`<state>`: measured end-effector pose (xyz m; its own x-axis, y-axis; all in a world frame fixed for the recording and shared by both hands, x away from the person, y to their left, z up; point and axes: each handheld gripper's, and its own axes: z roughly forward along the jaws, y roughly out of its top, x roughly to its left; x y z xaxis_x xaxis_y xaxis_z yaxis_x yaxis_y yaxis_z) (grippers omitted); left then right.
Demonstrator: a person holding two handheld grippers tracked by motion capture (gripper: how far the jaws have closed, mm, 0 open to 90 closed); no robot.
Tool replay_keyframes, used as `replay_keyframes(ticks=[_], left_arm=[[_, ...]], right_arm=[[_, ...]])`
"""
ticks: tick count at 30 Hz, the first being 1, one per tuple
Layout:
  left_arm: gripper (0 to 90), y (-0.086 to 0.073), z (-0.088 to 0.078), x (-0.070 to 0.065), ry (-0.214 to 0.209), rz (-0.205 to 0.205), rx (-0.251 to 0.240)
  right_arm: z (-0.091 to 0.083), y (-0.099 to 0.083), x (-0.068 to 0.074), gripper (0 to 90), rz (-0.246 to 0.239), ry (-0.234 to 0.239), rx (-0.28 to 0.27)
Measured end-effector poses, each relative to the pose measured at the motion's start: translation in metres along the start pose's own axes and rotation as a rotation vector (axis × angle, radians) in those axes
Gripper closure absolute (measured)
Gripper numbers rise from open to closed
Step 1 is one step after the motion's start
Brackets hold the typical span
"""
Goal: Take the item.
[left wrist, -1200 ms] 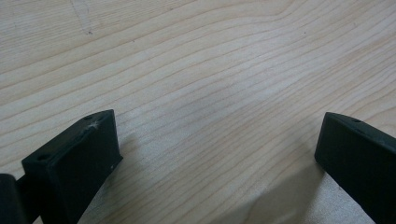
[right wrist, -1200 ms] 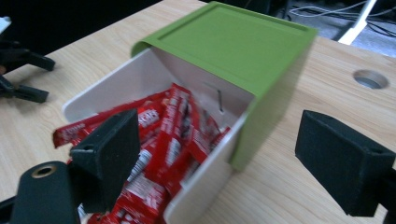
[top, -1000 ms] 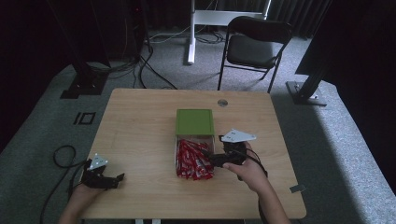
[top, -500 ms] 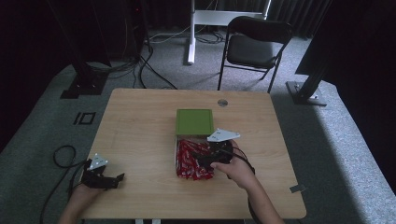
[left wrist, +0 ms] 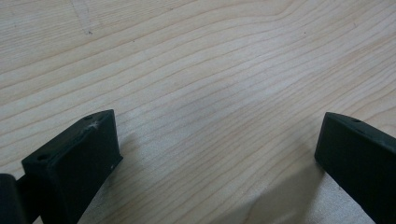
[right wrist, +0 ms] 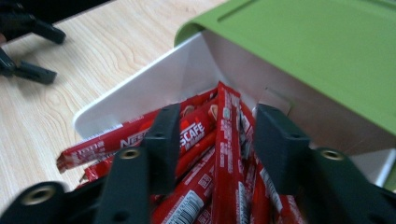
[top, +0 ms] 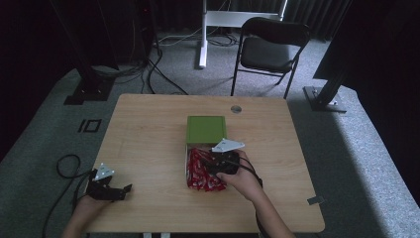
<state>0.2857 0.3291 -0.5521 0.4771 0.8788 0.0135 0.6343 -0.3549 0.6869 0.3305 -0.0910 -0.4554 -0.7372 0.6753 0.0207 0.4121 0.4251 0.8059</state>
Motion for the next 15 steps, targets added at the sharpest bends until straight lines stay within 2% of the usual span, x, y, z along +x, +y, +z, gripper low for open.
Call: replay_keyframes(ticks=[2,3,6,8,12,15], left_arm=[[0.7,0.000,0.000,0.000,0.000,0.000,0.000],[0.7,0.000,0.000,0.000,0.000,0.000,0.000],[0.7,0.000,0.000,0.000,0.000,0.000,0.000],[0.7,0.000,0.000,0.000,0.000,0.000,0.000],[0.7,0.000,0.000,0.000,0.000,0.000,0.000],[0.7,0.000,0.000,0.000,0.000,0.001,0.001]], right_arm=[[0.002,-0.001,0.001,59.8,-0.003,-0.025,0.008],[0.004,-0.001,0.001,60.0,0.016,-0.015,0.022],[0.009,-0.002,0.001,61.0,0.019,0.014,0.061],[0.012,-0.003,0.002,62.8,-0.008,-0.002,0.081],[0.018,-0.002,0.003,63.5,-0.016,-0.015,0.107],[0.022,0.001,0.003,64.7,-0.011,-0.036,0.153]])
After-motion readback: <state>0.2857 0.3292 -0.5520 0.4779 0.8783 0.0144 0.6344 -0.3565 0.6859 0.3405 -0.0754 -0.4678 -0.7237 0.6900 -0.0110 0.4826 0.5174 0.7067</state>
